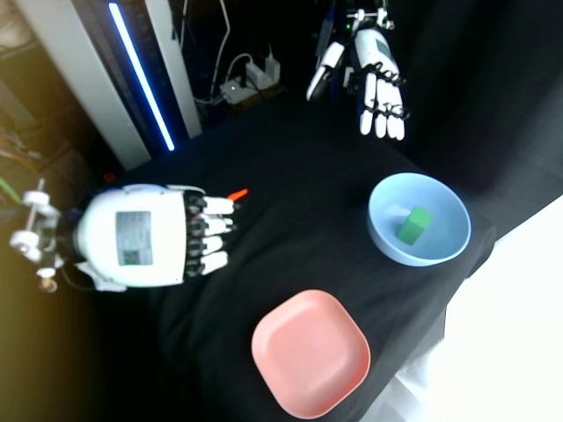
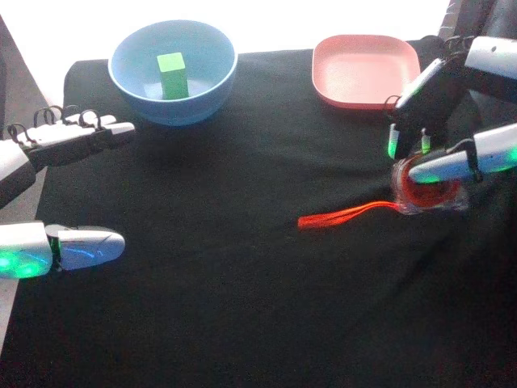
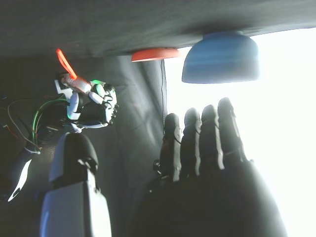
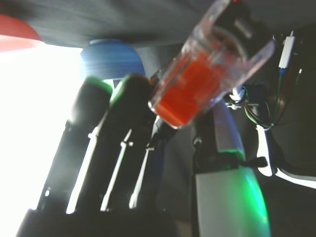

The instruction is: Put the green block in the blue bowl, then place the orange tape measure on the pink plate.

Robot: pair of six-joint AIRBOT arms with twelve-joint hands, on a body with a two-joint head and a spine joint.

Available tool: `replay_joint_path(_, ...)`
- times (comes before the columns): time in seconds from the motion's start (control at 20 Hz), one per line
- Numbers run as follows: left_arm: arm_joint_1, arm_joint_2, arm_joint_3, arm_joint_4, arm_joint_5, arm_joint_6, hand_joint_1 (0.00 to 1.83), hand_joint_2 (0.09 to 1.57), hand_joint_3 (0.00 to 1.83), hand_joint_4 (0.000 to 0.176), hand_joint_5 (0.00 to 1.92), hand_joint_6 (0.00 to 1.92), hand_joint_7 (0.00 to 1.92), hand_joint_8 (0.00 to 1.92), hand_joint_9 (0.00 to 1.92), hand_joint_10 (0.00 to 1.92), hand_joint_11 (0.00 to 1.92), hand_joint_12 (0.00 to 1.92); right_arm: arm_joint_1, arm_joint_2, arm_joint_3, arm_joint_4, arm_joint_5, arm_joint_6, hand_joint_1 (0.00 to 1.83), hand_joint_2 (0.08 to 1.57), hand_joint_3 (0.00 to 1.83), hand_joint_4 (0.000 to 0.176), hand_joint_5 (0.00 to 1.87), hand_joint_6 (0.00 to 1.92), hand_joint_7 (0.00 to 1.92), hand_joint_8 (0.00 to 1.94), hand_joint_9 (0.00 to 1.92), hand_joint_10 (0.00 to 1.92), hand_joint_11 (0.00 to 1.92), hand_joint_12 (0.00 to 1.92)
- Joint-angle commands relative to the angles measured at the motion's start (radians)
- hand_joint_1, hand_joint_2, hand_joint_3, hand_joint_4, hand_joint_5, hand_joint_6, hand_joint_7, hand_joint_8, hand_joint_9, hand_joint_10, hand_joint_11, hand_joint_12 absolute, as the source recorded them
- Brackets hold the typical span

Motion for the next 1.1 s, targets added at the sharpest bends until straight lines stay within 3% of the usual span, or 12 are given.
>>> replay_joint_path(0.0, -0.004, -0.004, -0.001, -0.015, -0.125, -0.006, 0.62, 1.01, 0.0, 0.018, 0.28, 0.01, 0.17, 0.01, 0.07, 0.01, 0.04, 0.04, 0.014, 0.001, 0.004, 0.064, 0.094, 0.009, 1.5, 1.27, 0.0, 0.0, 1.36, 0.23, 1.42, 0.0, 1.5, 0.15, 1.13, 1.11)
replay_joint_path(0.25, 0.0, -0.005, 0.0, -0.018, -0.125, -0.006, 0.67, 0.99, 0.0, 0.024, 0.29, 0.0, 0.17, 0.0, 0.07, 0.01, 0.01, 0.04, 0.014, -0.015, 0.034, 0.082, 0.083, 0.008, 1.5, 1.23, 0.0, 0.0, 1.44, 0.05, 1.48, 0.0, 1.55, 0.06, 1.12, 1.06)
replay_joint_path(0.3, 0.0, -0.005, 0.0, -0.018, -0.125, -0.006, 0.68, 1.0, 0.0, 0.023, 0.29, 0.01, 0.17, 0.01, 0.08, 0.01, 0.03, 0.04, 0.014, -0.017, 0.036, 0.083, 0.082, 0.008, 1.26, 1.11, 0.0, 0.0, 1.17, 0.65, 1.52, 0.01, 1.6, 0.09, 1.13, 1.13)
replay_joint_path(0.45, 0.0, -0.005, 0.0, -0.019, -0.125, -0.006, 0.7, 1.0, 0.0, 0.009, 0.29, 0.0, 0.17, 0.0, 0.08, 0.01, 0.04, 0.06, 0.014, -0.023, 0.047, 0.085, 0.071, 0.008, 1.56, 1.21, 0.0, 0.0, 1.38, 0.23, 1.51, 0.0, 1.57, 0.07, 1.14, 1.13)
replay_joint_path(0.5, 0.001, -0.006, 0.0, -0.019, -0.125, -0.006, 0.71, 1.0, 0.0, 0.009, 0.29, 0.0, 0.18, 0.0, 0.1, 0.0, 0.0, 0.18, 0.014, -0.025, 0.051, 0.09, 0.071, 0.007, 1.21, 1.08, 0.01, 0.0, 1.1, 0.8, 1.56, 0.0, 1.62, 0.15, 1.15, 1.19)
replay_joint_path(0.55, 0.001, -0.008, 0.0, -0.02, -0.124, -0.006, 0.7, 1.0, 0.0, 0.013, 0.3, 0.0, 0.18, 0.0, 0.09, 0.0, 0.0, 0.16, 0.014, -0.027, 0.057, 0.098, 0.071, 0.005, 1.19, 1.08, 0.0, 0.0, 1.07, 0.85, 1.58, 0.0, 1.62, 0.18, 1.16, 1.18)
replay_joint_path(0.7, 0.001, -0.015, 0.004, -0.022, -0.122, -0.006, 0.72, 1.0, 0.0, 0.02, 0.3, 0.0, 0.18, 0.0, 0.09, 0.0, 0.0, 0.16, 0.016, -0.03, 0.058, 0.104, 0.071, -0.005, 1.19, 1.07, 0.0, 0.0, 1.11, 0.79, 1.61, 0.02, 1.33, 1.18, 1.17, 1.58)
replay_joint_path(0.8, 0.002, -0.015, 0.004, -0.023, -0.121, -0.006, 0.73, 1.02, 0.0, 0.009, 0.29, 0.0, 0.17, 0.0, 0.08, 0.0, 0.0, 0.13, 0.016, -0.033, 0.059, 0.104, 0.071, -0.005, 1.2, 1.05, 0.0, 0.0, 1.14, 0.72, 1.67, 0.07, 1.31, 1.45, 1.18, 1.67)
replay_joint_path(0.85, 0.003, -0.015, 0.004, -0.024, -0.121, -0.006, 0.73, 1.02, 0.0, 0.009, 0.29, 0.0, 0.17, 0.0, 0.08, 0.0, 0.0, 0.13, 0.016, -0.035, 0.06, 0.104, 0.07, -0.005, 1.2, 1.05, 0.0, 0.0, 1.14, 0.72, 1.67, 0.07, 1.31, 1.45, 1.18, 1.67)
replay_joint_path(0.9, 0.004, -0.015, 0.004, -0.024, -0.121, -0.006, 0.73, 1.03, 0.0, 0.038, 0.3, 0.0, 0.16, 0.0, 0.08, 0.0, 0.0, 0.18, 0.016, -0.035, 0.061, 0.106, 0.07, -0.005, 1.19, 1.06, 0.0, 0.0, 1.12, 0.78, 1.59, 0.03, 1.4, 0.79, 1.16, 1.23)
replay_joint_path(0.95, 0.004, -0.015, 0.004, -0.024, -0.121, -0.006, 0.71, 1.03, 0.0, 0.043, 0.3, 0.0, 0.16, 0.0, 0.07, 0.0, 0.0, 0.22, 0.016, -0.035, 0.062, 0.106, 0.07, -0.005, 1.19, 1.07, 0.0, 0.0, 1.09, 0.82, 1.45, 0.62, 1.32, 1.33, 1.2, 1.6)
replay_joint_path(1.05, 0.004, -0.015, 0.001, -0.025, -0.125, -0.006, 0.71, 1.02, 0.0, 0.043, 0.3, 0.0, 0.15, 0.0, 0.07, 0.0, 0.0, 0.22, 0.015, -0.035, 0.058, 0.105, 0.065, -0.005, 1.19, 1.09, 0.0, 0.0, 1.06, 0.87, 1.39, 0.53, 1.37, 1.01, 1.18, 1.34)
